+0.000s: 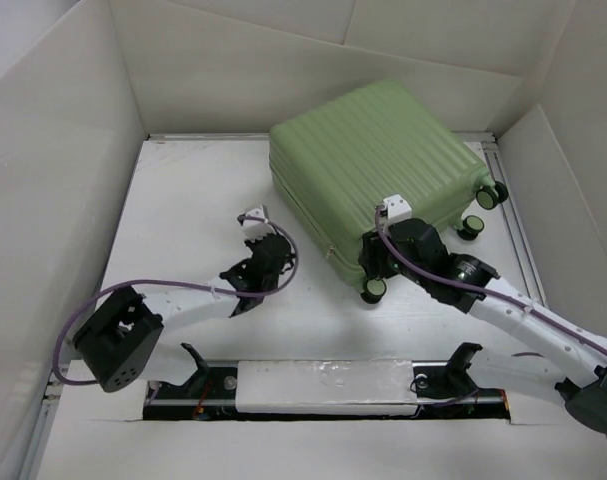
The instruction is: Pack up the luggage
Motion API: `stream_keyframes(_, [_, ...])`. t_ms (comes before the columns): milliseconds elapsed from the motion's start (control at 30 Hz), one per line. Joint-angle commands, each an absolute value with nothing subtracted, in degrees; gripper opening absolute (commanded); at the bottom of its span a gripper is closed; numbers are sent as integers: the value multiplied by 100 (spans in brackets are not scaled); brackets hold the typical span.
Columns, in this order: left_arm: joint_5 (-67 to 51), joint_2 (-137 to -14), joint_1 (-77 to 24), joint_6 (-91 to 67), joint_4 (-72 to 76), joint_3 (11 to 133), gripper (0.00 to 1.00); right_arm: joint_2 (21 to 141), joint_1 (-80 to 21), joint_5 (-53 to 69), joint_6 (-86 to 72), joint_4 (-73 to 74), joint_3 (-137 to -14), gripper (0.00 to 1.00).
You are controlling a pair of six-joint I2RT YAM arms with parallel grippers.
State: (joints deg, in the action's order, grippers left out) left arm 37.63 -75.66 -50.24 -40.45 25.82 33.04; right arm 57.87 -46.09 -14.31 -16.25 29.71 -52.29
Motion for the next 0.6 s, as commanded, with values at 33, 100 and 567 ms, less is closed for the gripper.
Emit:
stream_keyframes(33, [3322, -7594, -4351, -3928, 2119, 3612, 0, 5555, -4579, -1188, -1582, 3191, -5002, 0])
stream_keyframes(100, [3322, -7366, -4351, -4042, 1978, 3612, 0, 5555, -4658, -1064, -1582, 2989, -5001, 0])
stream_keyframes(567, [1934, -2631, -4746, -4579, -596, 2566, 96, 6793, -6678, -614, -1758, 1748, -6352, 45])
